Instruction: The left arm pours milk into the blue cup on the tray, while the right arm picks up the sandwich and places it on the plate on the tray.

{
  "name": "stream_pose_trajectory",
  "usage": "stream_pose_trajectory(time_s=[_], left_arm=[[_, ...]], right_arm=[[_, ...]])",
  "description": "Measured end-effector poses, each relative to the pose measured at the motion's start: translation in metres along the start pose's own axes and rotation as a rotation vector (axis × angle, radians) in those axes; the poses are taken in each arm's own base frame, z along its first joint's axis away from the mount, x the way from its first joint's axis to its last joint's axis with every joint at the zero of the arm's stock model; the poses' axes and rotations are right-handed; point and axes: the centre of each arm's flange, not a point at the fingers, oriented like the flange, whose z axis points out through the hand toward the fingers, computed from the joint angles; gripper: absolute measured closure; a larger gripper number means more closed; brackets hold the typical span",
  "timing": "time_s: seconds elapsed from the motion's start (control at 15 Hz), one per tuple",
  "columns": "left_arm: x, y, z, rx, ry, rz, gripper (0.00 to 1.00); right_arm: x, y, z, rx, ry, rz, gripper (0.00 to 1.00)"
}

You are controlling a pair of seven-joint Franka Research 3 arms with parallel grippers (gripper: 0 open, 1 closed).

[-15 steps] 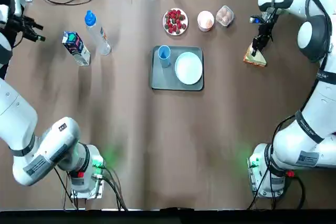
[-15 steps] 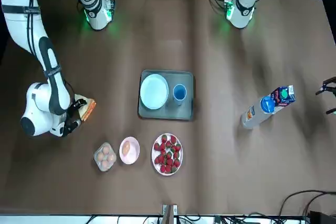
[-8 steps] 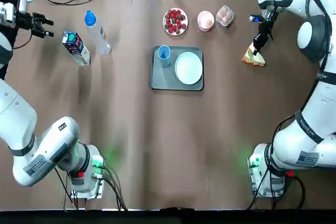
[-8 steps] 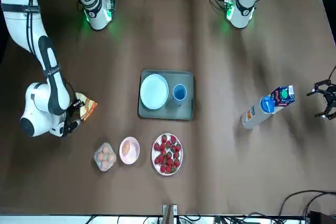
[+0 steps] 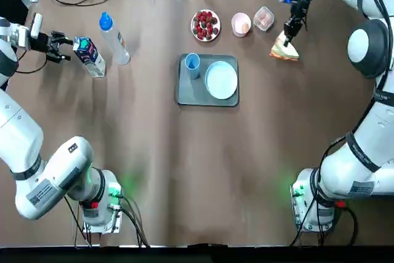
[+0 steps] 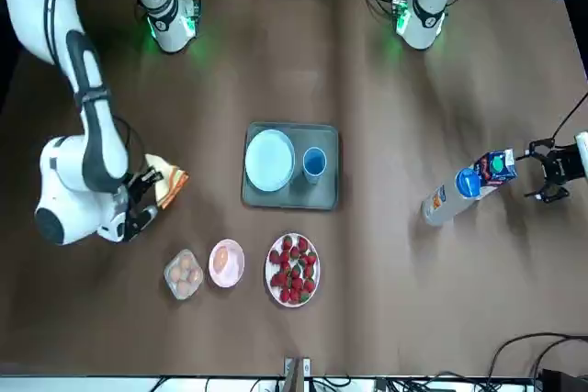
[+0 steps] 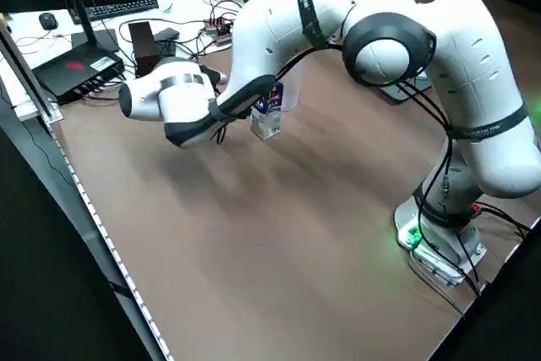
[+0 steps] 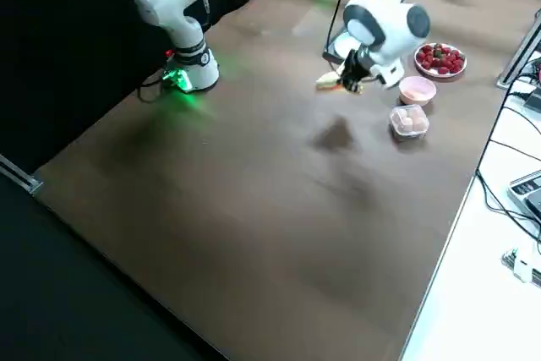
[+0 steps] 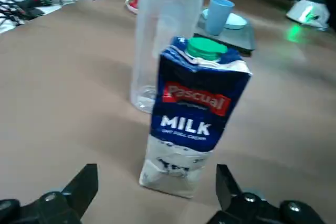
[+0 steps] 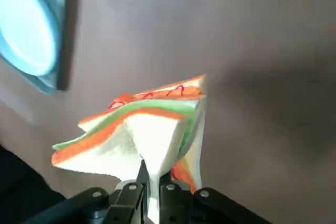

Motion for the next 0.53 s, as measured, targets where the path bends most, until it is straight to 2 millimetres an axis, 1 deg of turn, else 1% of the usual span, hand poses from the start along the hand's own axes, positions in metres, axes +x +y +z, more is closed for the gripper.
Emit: stream_pose_trajectory(time_s=[0.07, 0.13, 0.2, 0.33, 0.4, 0.53], left_arm=[[-0.001, 0.0, 0.004, -0.012, 0.008, 0.003, 0.01], [-0.003, -0.001, 0.008, -0.02, 0.011, 0.004, 0.01], [-0.004, -0.001, 0.012, -0.028, 0.012, 0.017, 0.01], [-0.009, -0.001, 0.017, -0.038, 0.021, 0.053, 0.01], [-0.012, -0.001, 0.02, -0.042, 0.025, 0.068, 0.01], [-0.016, -0.001, 0.025, -0.051, 0.031, 0.1, 0.01]], right_arm=[[0.008, -0.025, 0.001, 0.004, 0.0, 0.015, 0.9], [0.019, -0.052, 0.006, 0.013, -0.004, 0.036, 0.9], [0.032, -0.085, 0.016, 0.029, -0.007, 0.062, 0.9], [0.057, -0.139, 0.038, 0.042, 0.014, 0.1, 0.9], [0.068, -0.162, 0.051, 0.044, 0.041, 0.129, 0.9], [0.087, -0.198, 0.081, 0.055, 0.08, 0.173, 0.9]])
